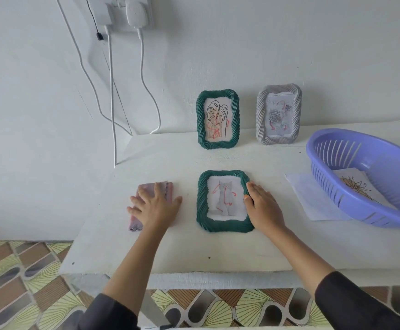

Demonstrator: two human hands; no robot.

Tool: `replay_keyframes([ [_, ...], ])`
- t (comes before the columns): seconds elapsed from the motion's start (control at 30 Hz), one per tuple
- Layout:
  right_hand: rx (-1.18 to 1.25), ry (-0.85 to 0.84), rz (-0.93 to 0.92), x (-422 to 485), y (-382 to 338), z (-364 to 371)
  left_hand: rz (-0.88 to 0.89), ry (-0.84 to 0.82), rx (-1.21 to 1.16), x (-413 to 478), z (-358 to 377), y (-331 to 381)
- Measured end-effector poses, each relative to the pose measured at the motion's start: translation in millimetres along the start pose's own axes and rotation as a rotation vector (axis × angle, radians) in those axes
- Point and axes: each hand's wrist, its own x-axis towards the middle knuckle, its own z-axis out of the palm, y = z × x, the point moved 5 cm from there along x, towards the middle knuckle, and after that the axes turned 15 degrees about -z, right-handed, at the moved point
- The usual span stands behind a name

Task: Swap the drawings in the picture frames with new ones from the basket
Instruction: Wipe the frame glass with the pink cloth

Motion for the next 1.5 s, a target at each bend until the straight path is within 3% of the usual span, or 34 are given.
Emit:
replay_keyframes([
  [0.33,0.044,-0.01,0.003,0.1,0.2,-1.4,0.06,0.107,0.019,-0.8,-10.0,-1.0],
  [0.47,0.199,0.008,0.033,0.6,-1.7,-8.5,0.102,0.116,-0.317,3.1,-19.5,-7.0],
  [0.57,0.429,0.112,0.1,-2.2,-8.2,-23.3,0.088,-0.031,-0.808,-3.6,-38.5,-5.0],
  [0.7,0.727,0.168,0.067,1.8,-42.5,-42.2,0.123,-0.135,-1.087,-26.1,-56.0,26.3],
  [0.87,1.215,0.07,0.111,10.6,-88.5,-32.3,0.415,-0.346,-1.063,-88.4,-53.2,83.0],
  [0.97,1.3,0.176,0.1,14.5,-93.8,-36.1,0.416,-0.596,-0.895,-109.6,-22.2,106.0],
  [1.03,1.342,0.281,0.137,12.8,-87.7,-42.4,0.362,-0.801,-1.008,-109.7,-11.5,110.5],
  [1.1,1.433,0.365,0.19,10.7,-77.4,-46.8,0.403,-0.889,-1.138,-109.7,-18.4,109.3],
  [1.17,1.396,0.429,0.28,10.6,-60.2,-52.1,0.417,-0.807,-1.156,-100.5,-24.1,102.1],
  [1.23,1.348,0.516,0.295,14.7,-45.3,-63.8,0.38,-0.615,-1.114,-78.9,-21.4,90.7],
  [1.3,1.188,0.613,0.222,21.7,-30.5,-78.3,0.368,-0.339,-0.9,-52.8,-13.0,76.7],
  [1.37,0.832,0.652,0.075,29.5,-22.5,-91.3,0.403,-0.184,-0.618,-33.8,3.0,68.6],
  [1.43,0.486,0.542,-0.079,41.8,-21.0,-86.5,0.456,-0.14,-0.433,-26.2,20.1,68.6],
  [1.5,0.282,0.311,-0.201,52.9,-25.5,-64.9,0.492,-0.103,-0.299,-25.2,31.0,70.6],
])
